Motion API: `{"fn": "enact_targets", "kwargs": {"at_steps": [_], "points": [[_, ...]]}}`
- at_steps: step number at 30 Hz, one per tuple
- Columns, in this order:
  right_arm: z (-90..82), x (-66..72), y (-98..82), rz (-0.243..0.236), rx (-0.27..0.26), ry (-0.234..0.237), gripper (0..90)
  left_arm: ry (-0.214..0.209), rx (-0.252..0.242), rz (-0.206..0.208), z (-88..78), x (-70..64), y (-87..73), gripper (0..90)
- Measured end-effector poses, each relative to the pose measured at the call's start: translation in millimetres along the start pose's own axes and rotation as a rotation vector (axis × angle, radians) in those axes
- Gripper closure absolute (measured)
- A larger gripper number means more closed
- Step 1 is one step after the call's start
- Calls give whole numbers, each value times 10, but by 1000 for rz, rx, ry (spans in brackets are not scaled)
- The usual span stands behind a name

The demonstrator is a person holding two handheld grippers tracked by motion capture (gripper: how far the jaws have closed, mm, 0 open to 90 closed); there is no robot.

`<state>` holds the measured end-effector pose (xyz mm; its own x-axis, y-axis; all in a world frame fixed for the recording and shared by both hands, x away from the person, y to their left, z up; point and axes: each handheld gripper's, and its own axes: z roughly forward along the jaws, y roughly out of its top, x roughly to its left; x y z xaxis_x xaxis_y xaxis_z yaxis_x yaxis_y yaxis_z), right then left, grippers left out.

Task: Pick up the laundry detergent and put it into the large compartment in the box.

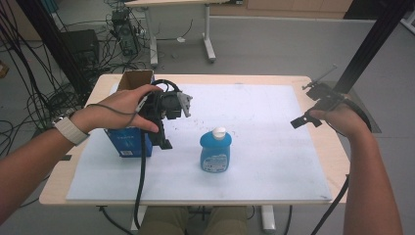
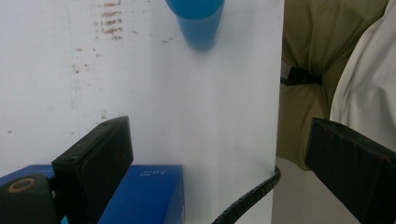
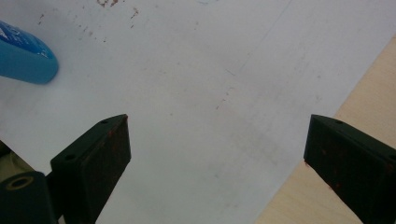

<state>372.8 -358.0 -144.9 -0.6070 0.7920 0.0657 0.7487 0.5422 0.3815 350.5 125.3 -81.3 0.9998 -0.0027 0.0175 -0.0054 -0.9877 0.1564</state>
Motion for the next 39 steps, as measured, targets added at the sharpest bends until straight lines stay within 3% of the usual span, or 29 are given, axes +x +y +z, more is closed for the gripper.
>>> {"fn": "enact_targets", "kwargs": {"at_steps": [39], "points": [[-43,-4,-22,-3,-10,1,72,3,4,-9,-183,-29,64,80]]}}
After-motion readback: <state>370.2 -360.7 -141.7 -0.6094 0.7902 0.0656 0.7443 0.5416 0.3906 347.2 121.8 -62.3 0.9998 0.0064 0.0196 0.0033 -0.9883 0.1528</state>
